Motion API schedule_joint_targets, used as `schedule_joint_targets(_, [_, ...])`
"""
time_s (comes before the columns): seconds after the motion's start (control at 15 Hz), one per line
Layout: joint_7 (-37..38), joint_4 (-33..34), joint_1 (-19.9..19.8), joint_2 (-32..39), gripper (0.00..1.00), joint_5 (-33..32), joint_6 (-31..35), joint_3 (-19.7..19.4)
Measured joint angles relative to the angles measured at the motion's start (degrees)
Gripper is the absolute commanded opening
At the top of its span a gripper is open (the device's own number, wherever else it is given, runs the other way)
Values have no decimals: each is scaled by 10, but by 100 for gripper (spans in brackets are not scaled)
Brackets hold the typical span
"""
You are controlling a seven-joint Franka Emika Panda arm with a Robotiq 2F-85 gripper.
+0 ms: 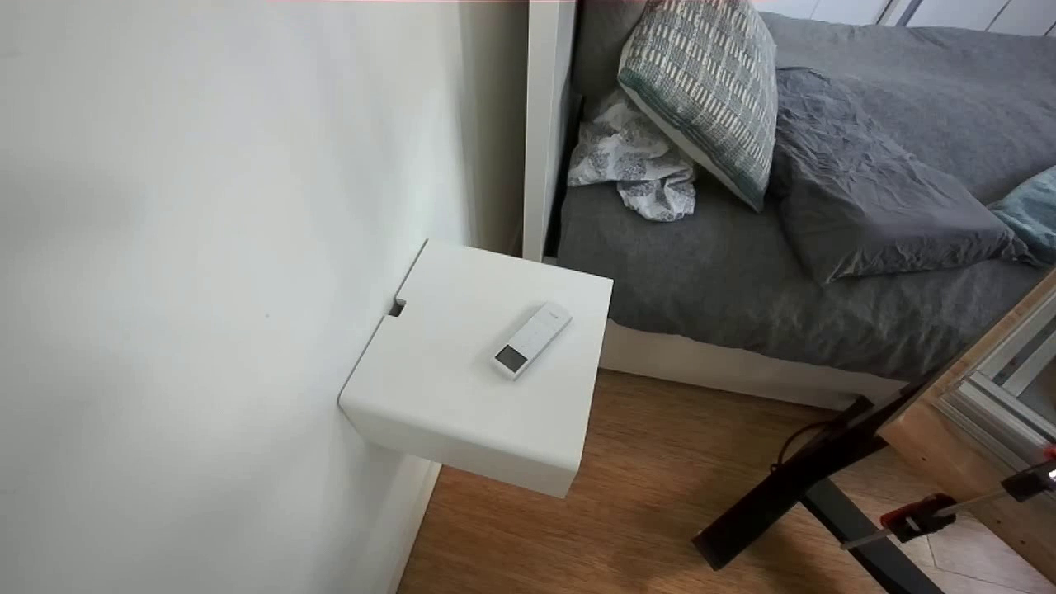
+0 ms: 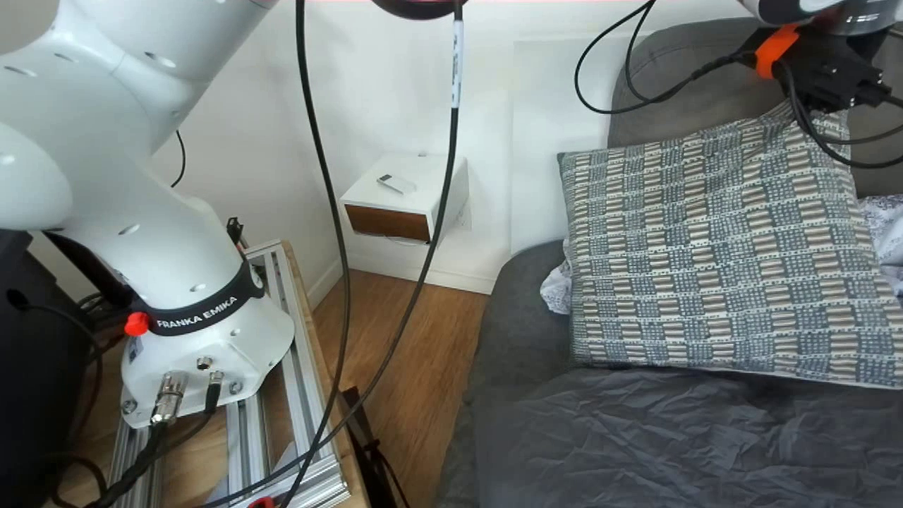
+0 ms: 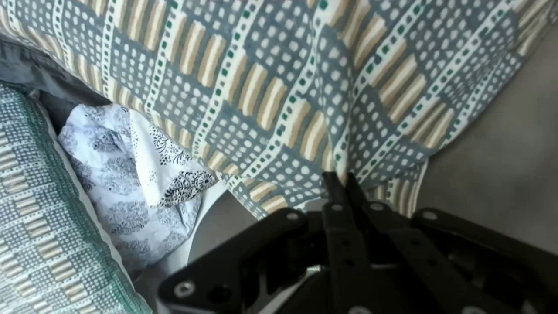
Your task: Move the pillow in the middle to the right a bit
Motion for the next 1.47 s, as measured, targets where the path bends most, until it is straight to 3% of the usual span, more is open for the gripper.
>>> schedule_joint_targets(0.4, [-72, -12, -55, -64, 1, 47, 14, 54])
schedule_joint_targets(0.73, [-149, -1, -109, -73, 1, 89, 28, 106])
schedule_joint_targets(1.07, [-189, 50, -142, -19, 1, 103, 25, 135])
schedule_joint_targets(1.47, [-190, 145, -148, 81, 1, 103, 24, 136])
